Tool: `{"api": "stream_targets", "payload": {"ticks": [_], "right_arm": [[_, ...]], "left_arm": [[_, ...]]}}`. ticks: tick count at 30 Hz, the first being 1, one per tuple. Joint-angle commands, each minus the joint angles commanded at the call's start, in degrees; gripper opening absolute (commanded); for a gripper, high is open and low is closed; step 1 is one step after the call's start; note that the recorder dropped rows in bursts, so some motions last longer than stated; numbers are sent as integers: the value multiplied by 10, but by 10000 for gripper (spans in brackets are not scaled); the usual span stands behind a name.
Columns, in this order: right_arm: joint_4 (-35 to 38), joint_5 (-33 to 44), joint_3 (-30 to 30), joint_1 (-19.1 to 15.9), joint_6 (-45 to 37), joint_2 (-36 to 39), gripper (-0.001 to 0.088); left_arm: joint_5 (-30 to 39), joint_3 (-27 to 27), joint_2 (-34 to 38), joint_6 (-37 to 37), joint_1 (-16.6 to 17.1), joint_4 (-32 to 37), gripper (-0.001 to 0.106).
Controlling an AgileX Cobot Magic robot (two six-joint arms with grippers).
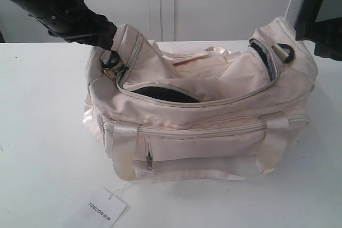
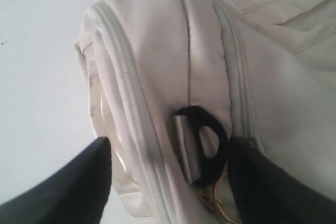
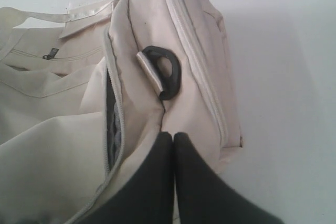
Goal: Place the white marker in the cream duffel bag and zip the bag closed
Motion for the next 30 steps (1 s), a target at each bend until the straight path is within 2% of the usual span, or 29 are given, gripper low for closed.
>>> {"api": "stream_targets", "payload": {"ticks": [8, 11, 17, 26, 30], "right_arm": [[0, -5, 0, 0, 0, 0, 0], [0, -5, 0, 0, 0, 0, 0], [0, -5, 0, 0, 0, 0, 0], [1, -7, 0, 0, 0, 0, 0], [1, -7, 0, 0, 0, 0, 0]], "left_arm": [[6, 0, 16, -4, 0, -12, 667], [9, 0, 22, -4, 0, -12, 625], [20, 0, 30, -4, 0, -12, 434], [27, 0, 35, -4, 0, -12, 0], [27, 0, 35, -4, 0, -27, 0]]}}
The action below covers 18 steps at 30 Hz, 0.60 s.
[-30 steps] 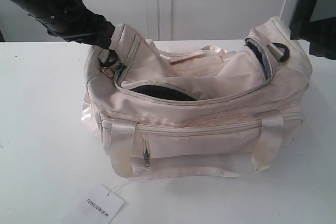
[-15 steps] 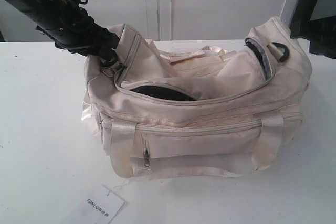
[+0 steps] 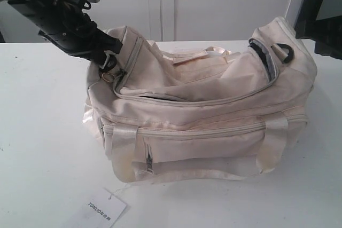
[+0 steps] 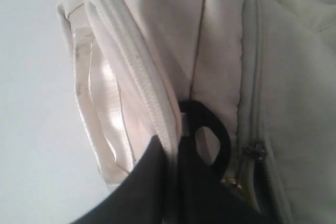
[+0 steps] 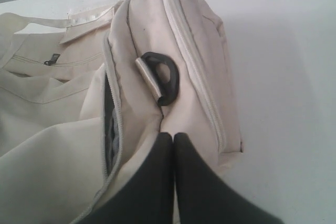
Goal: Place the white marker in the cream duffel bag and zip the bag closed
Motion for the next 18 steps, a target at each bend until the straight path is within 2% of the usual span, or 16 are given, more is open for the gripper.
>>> {"api": "stream_targets", "payload": {"ticks": [7, 13, 18], "right_arm": [[0, -1, 0, 0, 0, 0, 0], [0, -1, 1, 0, 0, 0, 0], [0, -1, 2, 0, 0, 0, 0]], "left_arm": [[-11, -1, 0, 0, 0, -82, 0], [-13, -1, 0, 0, 0, -116, 0], [-16, -1, 0, 0, 18, -187, 0]]}}
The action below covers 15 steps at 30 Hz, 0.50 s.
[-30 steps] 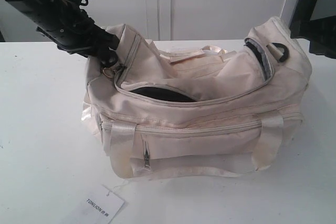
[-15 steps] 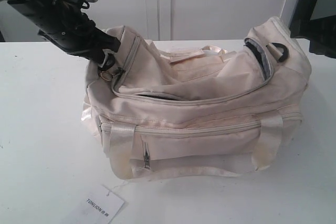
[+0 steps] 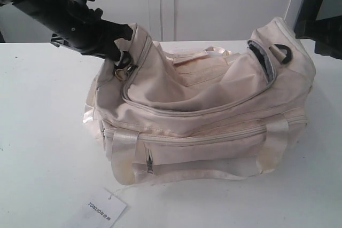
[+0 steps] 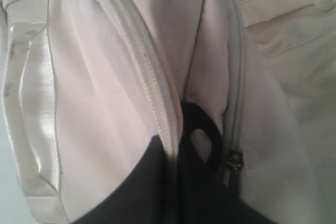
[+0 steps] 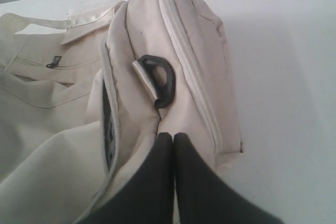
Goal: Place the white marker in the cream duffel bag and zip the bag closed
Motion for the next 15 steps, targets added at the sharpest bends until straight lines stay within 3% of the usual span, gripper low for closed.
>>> {"api": "stream_targets", "payload": {"ticks": [7, 15], "right_arm": [[-1, 0, 0, 0, 0, 0, 0], [-1, 0, 0, 0, 0, 0, 0]], "left_arm": [[34, 0, 0, 44, 42, -131, 0], [60, 0, 0, 81, 74, -201, 0]]}}
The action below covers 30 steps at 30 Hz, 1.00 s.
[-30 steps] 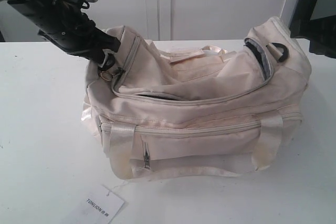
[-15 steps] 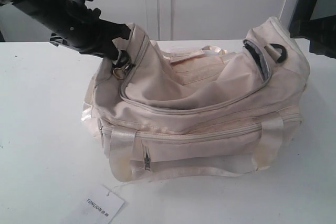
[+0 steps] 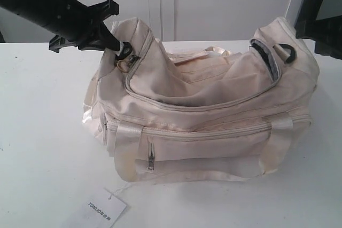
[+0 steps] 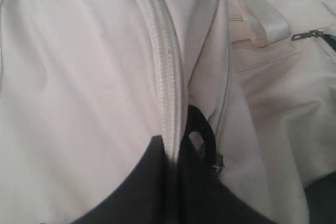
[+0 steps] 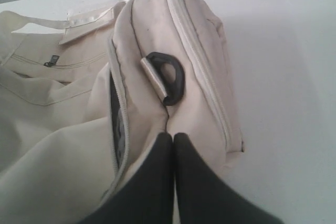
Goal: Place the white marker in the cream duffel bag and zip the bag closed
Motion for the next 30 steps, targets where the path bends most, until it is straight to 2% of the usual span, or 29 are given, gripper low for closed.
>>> {"api": "stream_targets", "payload": {"ticks": [3, 6, 10, 14, 20, 30], "right_arm": [[7, 4, 0, 2, 0, 0, 0], [35, 9, 0, 8, -13, 0, 0], [110, 9, -1, 61, -124, 2, 0], [132, 17, -21, 104, -132, 24, 0], [153, 56, -85, 150, -132, 73, 0], [164, 109, -203, 203, -132, 164, 0]], "left_arm": [[21, 0, 0, 42, 7, -29, 0], [23, 0, 0, 49, 7, -29, 0], [25, 0, 0, 59, 7, -29, 0], [25, 0, 2, 59, 7, -29, 0], [25, 0, 4, 66, 7, -30, 0], [25, 0, 4, 72, 7, -31, 0]]}}
